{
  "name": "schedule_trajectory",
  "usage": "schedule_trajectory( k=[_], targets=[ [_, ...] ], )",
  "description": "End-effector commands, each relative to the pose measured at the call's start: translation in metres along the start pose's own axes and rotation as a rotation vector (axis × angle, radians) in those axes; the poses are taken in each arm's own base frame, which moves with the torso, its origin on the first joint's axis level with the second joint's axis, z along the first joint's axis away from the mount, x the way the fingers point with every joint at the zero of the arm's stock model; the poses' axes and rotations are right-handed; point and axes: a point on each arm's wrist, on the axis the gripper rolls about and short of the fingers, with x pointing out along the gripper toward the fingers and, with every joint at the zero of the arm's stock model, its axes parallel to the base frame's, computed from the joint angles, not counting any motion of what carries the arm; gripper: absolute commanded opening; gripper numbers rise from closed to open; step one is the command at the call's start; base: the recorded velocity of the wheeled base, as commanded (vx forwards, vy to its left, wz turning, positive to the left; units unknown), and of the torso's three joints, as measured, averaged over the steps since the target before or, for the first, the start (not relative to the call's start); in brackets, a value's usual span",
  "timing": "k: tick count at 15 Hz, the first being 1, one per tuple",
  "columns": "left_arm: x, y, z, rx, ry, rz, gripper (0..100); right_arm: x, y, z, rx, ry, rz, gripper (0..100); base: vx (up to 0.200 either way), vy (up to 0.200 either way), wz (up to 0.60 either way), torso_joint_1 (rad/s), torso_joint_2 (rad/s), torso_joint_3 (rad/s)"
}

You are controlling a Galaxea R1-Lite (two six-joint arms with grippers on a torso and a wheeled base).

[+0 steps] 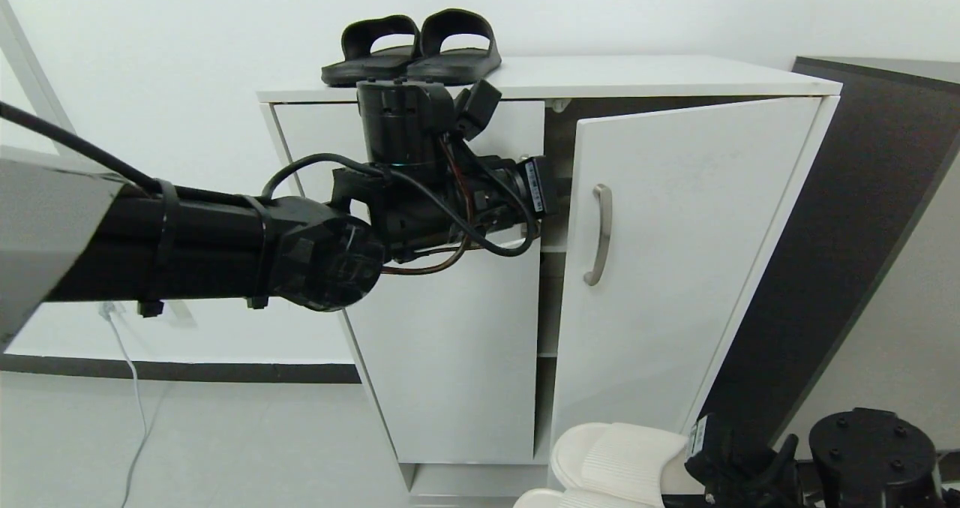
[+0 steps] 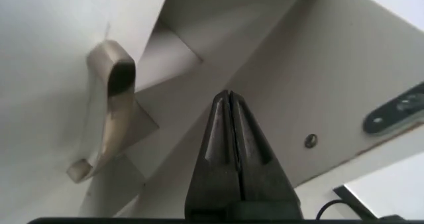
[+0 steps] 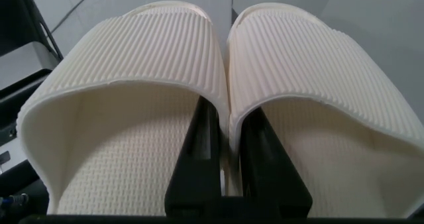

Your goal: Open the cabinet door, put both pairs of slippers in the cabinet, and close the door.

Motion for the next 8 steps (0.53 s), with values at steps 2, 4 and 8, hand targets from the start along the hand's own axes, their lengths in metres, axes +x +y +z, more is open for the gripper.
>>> schedule_trajectory(
  k=[2, 4, 8],
  targets=[
    [0.006, 0.001, -0.008, -0.008, 0.022, 0.0, 0, 0.001, 0.005, -0.004, -0.009, 0.018, 0.024, 0, -0.2, 0.0, 0.0, 0.0, 0.0, 0.0],
    [0.007, -0.004, -0.017, -0.009, 0.046, -0.013, 0, 0.002, 0.007, -0.006, -0.01, 0.032, 0.031, 0, -0.2, 0.0, 0.0, 0.005, 0.01, -0.007],
    [0.013, -0.056, -0.046, 0.017, 0.041, -0.154, 0, 0.0, 0.015, -0.007, -0.028, 0.031, 0.065, 0, -0.2, 0.0, 0.0, 0.002, 0.0, 0.001]
  ],
)
